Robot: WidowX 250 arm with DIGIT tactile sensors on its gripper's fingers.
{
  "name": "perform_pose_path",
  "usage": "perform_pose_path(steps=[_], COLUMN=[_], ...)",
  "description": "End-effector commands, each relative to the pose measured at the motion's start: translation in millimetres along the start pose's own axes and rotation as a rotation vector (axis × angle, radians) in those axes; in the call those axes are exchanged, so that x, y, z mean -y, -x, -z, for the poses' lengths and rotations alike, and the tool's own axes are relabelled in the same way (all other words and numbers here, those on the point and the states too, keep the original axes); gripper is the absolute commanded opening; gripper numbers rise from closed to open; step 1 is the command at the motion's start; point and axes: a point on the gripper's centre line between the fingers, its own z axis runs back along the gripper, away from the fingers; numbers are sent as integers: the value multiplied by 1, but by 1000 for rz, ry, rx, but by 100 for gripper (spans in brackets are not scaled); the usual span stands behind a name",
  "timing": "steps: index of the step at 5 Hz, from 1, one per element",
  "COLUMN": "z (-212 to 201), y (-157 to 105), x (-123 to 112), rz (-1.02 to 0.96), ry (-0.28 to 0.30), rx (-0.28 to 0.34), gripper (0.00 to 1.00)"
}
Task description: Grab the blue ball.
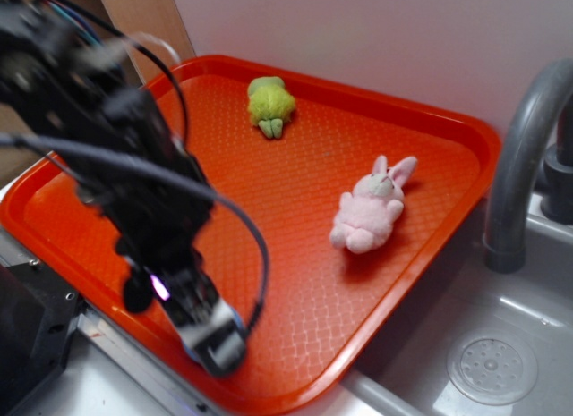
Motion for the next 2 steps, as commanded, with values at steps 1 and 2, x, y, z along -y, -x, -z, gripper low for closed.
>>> perform_pose_path(steps=[1, 2], z=[8, -12], y=[-8, -9], x=[0, -19], rz=[124, 125], ry=[-83, -67], rx=[63, 103], gripper=[0, 0])
